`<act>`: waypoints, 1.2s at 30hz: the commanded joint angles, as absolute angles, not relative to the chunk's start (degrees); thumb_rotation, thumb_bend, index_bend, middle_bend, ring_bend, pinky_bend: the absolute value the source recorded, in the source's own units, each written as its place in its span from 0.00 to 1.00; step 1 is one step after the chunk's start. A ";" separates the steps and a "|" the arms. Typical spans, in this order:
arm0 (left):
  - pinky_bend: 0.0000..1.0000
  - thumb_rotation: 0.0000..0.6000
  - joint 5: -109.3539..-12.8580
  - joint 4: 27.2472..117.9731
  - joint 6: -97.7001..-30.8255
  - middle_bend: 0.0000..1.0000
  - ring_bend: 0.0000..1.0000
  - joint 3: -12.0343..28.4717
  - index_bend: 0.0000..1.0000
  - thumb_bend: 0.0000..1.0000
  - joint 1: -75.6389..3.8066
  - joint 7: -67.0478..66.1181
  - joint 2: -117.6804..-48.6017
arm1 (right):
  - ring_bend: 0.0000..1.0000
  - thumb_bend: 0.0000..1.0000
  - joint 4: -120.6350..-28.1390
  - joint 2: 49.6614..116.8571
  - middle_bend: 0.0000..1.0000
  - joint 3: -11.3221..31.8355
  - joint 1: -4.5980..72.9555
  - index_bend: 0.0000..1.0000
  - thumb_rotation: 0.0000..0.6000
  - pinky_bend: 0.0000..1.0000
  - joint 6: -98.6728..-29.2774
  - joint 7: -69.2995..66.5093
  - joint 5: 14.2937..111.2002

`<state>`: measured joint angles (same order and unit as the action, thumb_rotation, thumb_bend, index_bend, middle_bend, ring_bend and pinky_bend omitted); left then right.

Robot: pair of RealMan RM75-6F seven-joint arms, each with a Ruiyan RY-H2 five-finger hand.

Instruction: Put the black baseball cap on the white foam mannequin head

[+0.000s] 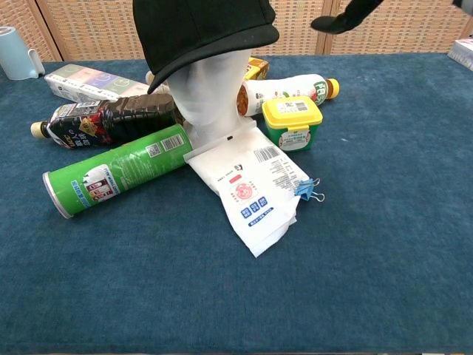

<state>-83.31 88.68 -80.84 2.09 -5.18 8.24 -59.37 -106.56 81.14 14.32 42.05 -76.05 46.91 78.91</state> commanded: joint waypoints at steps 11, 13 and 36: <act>0.35 1.00 -81.07 90.78 -79.25 0.44 0.36 2.04 0.50 0.31 -5.34 4.68 -59.09 | 0.67 0.38 -105.49 73.57 0.57 9.62 33.86 0.45 1.00 0.77 -79.31 42.80 78.05; 0.35 1.00 -80.88 91.07 -79.29 0.44 0.36 1.97 0.50 0.31 -5.24 4.08 -59.25 | 0.69 0.39 -104.17 73.01 0.60 8.17 31.69 0.50 1.00 0.79 -80.36 41.07 77.69; 0.39 1.00 -84.78 88.41 -85.27 0.44 0.36 0.46 0.53 0.32 -2.53 1.34 -65.61 | 0.88 0.48 -92.00 72.17 0.78 2.90 17.58 0.73 1.00 0.94 -85.50 22.52 76.76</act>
<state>-84.59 88.38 -85.02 0.51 -2.70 1.45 -65.41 -92.58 72.31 3.23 18.30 -84.90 23.04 76.70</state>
